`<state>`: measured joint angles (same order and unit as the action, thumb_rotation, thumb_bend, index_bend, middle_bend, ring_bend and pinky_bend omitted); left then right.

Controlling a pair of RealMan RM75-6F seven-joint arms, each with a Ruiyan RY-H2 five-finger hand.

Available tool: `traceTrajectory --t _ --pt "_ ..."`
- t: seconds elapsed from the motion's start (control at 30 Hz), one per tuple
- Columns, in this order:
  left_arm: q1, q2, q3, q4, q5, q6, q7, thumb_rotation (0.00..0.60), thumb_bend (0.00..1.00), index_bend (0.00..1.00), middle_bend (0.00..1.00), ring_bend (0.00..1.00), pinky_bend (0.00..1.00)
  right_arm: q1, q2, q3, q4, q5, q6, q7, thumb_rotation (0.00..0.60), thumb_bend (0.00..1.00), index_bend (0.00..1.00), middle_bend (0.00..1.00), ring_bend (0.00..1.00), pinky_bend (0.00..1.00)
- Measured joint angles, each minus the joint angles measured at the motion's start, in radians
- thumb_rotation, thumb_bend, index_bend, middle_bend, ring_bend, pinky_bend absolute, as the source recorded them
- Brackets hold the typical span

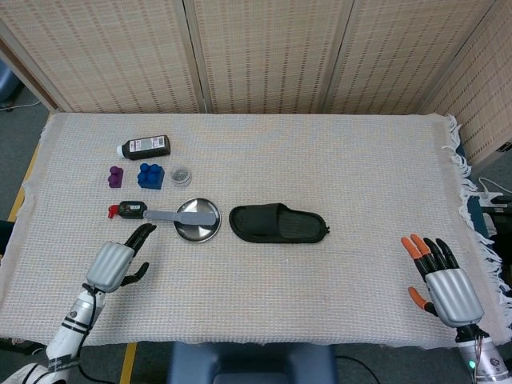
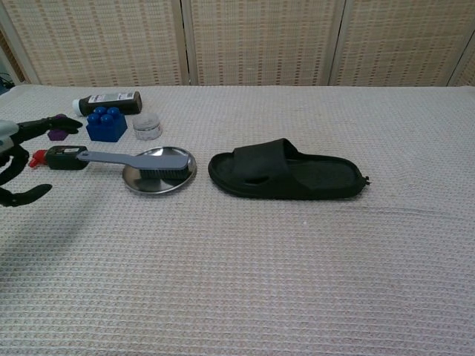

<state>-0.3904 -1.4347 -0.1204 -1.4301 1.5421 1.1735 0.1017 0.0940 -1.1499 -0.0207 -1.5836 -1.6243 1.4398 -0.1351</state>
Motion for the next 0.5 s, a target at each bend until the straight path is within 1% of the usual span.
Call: traceTrajectory --t 0.13,0.27,0.37,0.5 --pt "-0.076 -0.072 -0.056 0.025 -0.1 -0.083 0.098 0.6 0.37 0.09 0.12 0.77 1.0 0.005 -0.006 0.006 0.004 0.019 -0.014 -0.007 0.6 0.21 0.0 0.0 0.0 0.0" --pt "-0.162 -0.166 -0.107 0.076 -0.208 -0.151 0.234 0.6 0.37 0.1 0.12 0.78 1.0 0.009 -0.009 0.011 0.008 0.036 -0.027 -0.01 0.6 0.21 0.0 0.0 0.0 0.0" --pt "-0.221 -0.228 -0.135 0.125 -0.27 -0.188 0.306 0.6 0.37 0.12 0.13 0.78 1.0 0.011 -0.008 0.013 0.009 0.043 -0.033 -0.01 0.6 0.21 0.0 0.0 0.0 0.0" --pt "-0.269 -0.277 -0.154 0.191 -0.324 -0.219 0.355 0.6 0.37 0.15 0.15 0.78 1.0 0.012 -0.008 0.014 0.01 0.049 -0.037 -0.01 0.6 0.21 0.0 0.0 0.0 0.0"
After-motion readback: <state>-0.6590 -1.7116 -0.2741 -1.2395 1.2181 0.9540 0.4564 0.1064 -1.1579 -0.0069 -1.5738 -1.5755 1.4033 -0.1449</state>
